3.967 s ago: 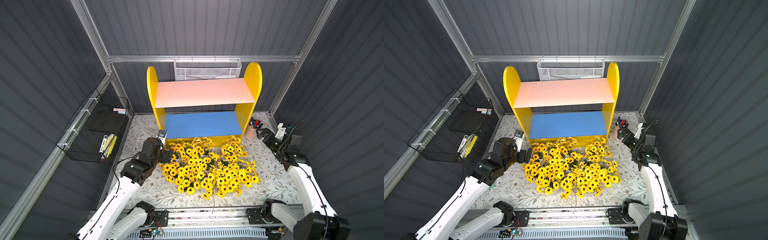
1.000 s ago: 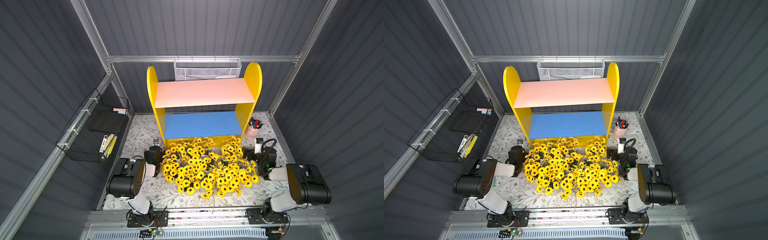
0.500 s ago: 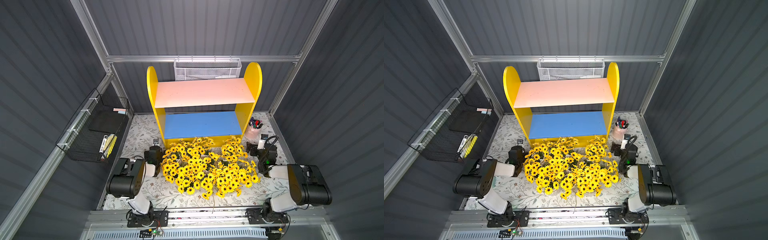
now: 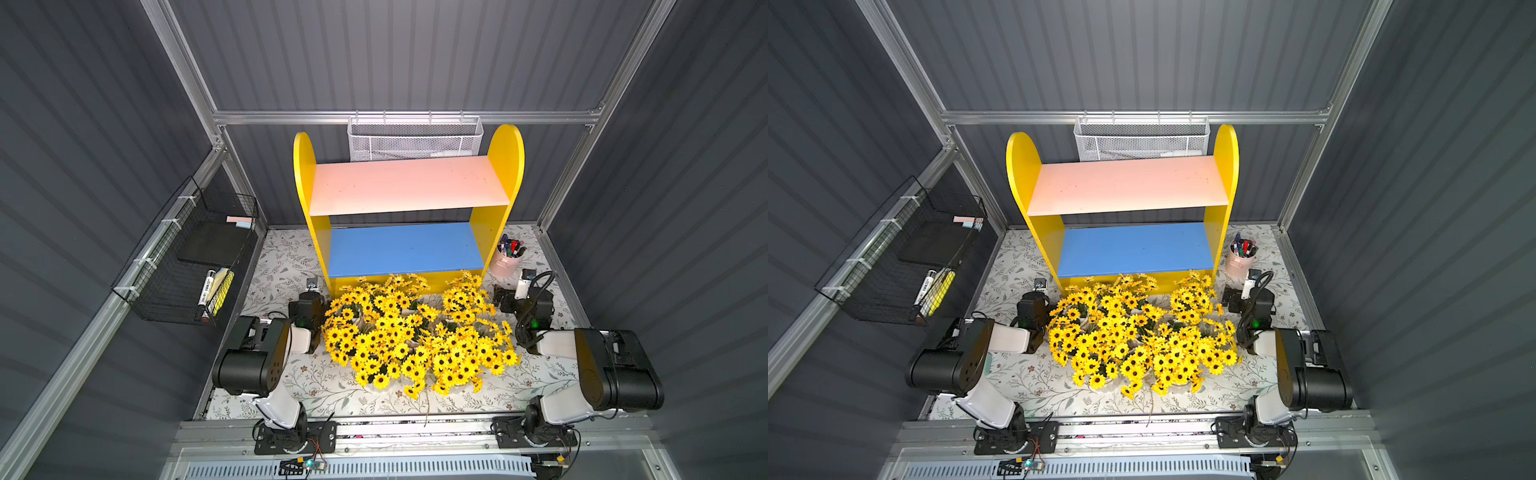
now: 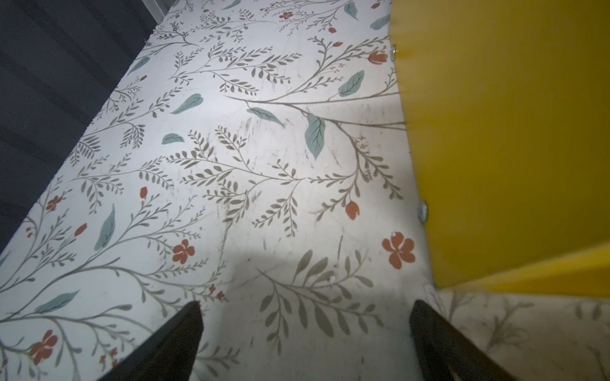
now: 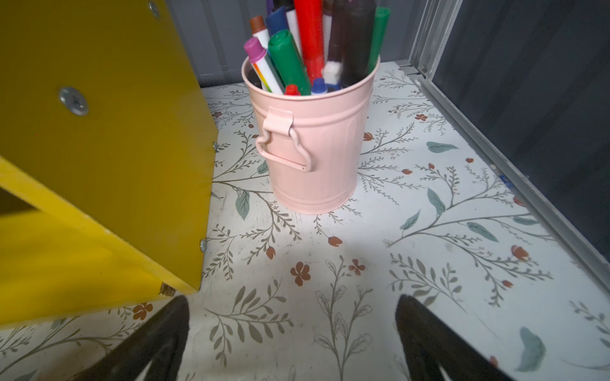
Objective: Take the sunflower pots off the shelves
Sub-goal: Reset both arms
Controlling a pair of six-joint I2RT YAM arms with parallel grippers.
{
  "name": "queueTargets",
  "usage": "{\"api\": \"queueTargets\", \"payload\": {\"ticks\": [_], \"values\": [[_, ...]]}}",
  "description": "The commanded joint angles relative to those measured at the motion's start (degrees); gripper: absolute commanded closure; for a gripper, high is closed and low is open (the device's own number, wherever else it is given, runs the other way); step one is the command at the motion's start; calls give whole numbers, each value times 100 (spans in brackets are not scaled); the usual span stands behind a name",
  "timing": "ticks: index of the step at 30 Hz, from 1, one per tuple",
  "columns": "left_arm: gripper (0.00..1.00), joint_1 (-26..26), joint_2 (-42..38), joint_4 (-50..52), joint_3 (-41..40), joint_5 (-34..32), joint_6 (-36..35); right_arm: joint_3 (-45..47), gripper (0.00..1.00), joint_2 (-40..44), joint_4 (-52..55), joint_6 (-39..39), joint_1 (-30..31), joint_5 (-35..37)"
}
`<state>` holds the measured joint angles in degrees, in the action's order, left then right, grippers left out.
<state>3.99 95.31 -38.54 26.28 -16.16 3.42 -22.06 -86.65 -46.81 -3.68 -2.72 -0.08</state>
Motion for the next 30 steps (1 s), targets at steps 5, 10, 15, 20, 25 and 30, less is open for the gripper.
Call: {"api": "queueTargets", "payload": {"ticks": [5,10,15,20,25,30], "values": [[1,25,67,-441,-731,-157,-122,-74,1,5,-21,63,70,119],[1,32,167,326,-228,569,-483,-96,1,8,2,80,96,129],[1,32,132,-1339,-1149,34,-219,-91,1,3,13,79,103,145],[1,32,177,-1128,-967,239,-295,-105,1,6,22,92,112,149],[1,32,176,479,-154,173,-274,-109,1,6,23,97,114,157],[1,23,188,718,-37,80,-219,-113,1,2,35,96,114,155]]}}
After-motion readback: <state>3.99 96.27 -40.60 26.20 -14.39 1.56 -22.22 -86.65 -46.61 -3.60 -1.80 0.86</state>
